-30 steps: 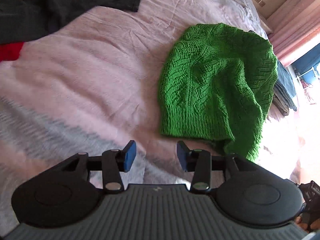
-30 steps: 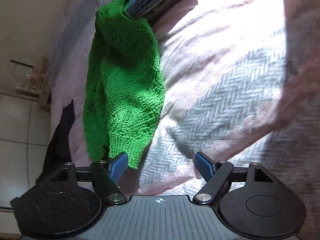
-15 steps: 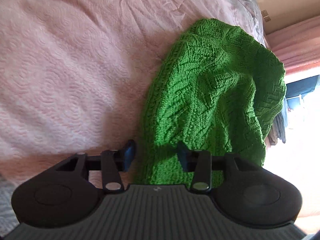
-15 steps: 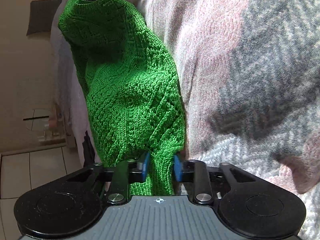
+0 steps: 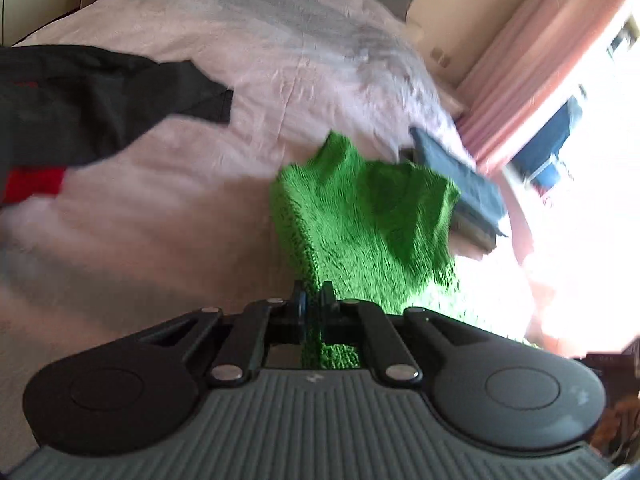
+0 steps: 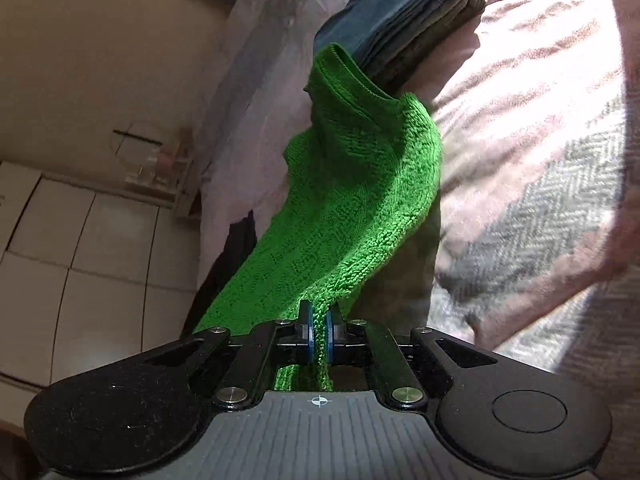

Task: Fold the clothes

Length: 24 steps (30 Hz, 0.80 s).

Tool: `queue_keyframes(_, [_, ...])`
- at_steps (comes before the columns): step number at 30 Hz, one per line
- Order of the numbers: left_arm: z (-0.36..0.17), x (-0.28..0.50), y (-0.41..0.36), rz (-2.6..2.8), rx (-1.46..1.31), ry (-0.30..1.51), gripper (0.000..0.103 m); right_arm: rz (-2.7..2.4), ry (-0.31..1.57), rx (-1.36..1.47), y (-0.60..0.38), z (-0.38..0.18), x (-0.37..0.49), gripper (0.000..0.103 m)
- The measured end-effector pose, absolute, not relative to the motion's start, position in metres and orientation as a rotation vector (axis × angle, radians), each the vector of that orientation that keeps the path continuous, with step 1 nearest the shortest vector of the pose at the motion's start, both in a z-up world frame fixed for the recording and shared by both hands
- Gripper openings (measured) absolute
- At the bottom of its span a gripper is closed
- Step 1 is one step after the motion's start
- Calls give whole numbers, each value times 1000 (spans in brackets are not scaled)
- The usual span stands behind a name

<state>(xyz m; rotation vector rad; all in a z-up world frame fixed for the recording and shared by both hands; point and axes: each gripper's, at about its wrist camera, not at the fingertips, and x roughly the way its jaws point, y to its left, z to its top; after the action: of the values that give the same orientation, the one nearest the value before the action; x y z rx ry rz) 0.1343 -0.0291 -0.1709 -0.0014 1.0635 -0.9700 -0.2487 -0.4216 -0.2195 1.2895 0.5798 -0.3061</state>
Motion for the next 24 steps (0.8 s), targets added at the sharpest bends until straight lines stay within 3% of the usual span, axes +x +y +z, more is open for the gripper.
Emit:
queue_keyframes(5, [-221,44,18,-862,158,1343,2,-422,929,1234,-397,-253,-302,4])
queue_keyframes(8, [-238,25,22,-789,271,1348,3,-566,1106,1180,-400,-279,-323,4])
queue_keyframes(10, [-235,38,19,-772,243,1296,7,-589,1121,1131,-412,-281,-325,5])
queue_keyframes(14, [-229,94,-18,-766,221,1160,29,-620,1068,1019,-449,-273,-300,9])
queue_keyframes(15, [-230,111,-32,-777,222,1128,31,-625,1042,982,-459,-273,-286,26])
queue_keyframes(16, [-235,131,-49,-792,224,1102,32,-632,1014,943,-468,-272,-273,62])
queue_keyframes(17, [-241,147,-64,-802,227,1087,34,-641,976,896,-477,-267,-261,72])
queue_keyframes(24, [-281,237,-180,-927,246,1031,36,-520,835,791,-531,-271,-140,72])
